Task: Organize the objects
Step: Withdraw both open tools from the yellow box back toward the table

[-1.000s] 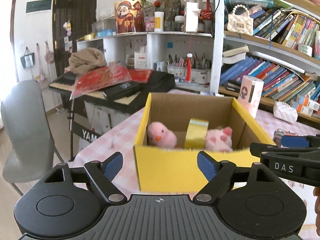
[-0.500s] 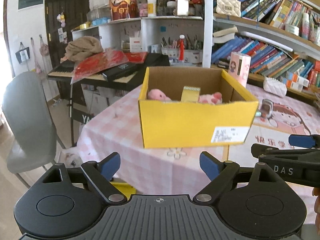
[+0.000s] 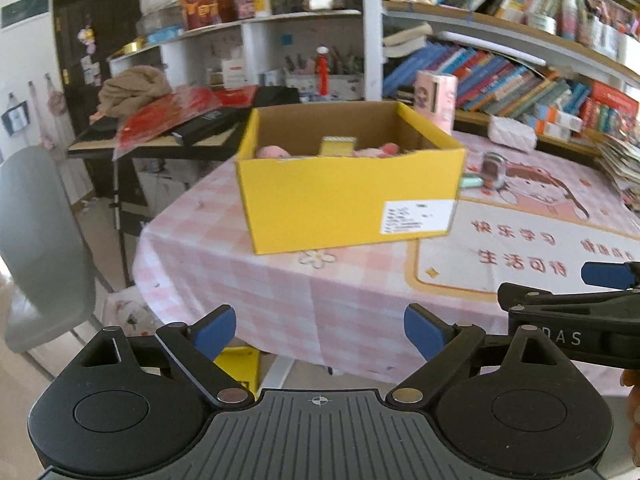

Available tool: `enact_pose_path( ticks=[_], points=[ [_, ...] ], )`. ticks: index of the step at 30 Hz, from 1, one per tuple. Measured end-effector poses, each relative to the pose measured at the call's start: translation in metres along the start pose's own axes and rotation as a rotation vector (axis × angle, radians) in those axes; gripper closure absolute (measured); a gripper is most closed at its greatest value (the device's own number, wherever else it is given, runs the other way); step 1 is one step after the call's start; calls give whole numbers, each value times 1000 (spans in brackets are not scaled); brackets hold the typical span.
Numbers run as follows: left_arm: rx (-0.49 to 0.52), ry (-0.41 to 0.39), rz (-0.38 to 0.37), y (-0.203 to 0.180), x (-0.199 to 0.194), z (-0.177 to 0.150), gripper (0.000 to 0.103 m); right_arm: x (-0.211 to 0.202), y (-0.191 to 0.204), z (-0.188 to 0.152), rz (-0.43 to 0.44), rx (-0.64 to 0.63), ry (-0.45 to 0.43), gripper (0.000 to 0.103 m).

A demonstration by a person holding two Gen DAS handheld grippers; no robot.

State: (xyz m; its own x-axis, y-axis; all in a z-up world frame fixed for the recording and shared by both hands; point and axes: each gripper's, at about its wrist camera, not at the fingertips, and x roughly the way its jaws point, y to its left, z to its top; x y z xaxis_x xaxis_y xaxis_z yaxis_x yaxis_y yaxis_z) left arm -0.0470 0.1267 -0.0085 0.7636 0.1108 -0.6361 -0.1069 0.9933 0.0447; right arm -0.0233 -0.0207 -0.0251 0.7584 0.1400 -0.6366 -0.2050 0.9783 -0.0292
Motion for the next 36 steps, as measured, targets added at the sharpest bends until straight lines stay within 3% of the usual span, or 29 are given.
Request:
enact_pose_path(
  ticks=[23, 36],
  points=[
    [153, -16, -198, -86, 32, 30, 7, -7, -85, -7, -229, 144, 20, 7],
    [172, -19, -214, -139, 65, 61, 7, 25, -144, 19, -255, 157, 35, 7]
  ],
)
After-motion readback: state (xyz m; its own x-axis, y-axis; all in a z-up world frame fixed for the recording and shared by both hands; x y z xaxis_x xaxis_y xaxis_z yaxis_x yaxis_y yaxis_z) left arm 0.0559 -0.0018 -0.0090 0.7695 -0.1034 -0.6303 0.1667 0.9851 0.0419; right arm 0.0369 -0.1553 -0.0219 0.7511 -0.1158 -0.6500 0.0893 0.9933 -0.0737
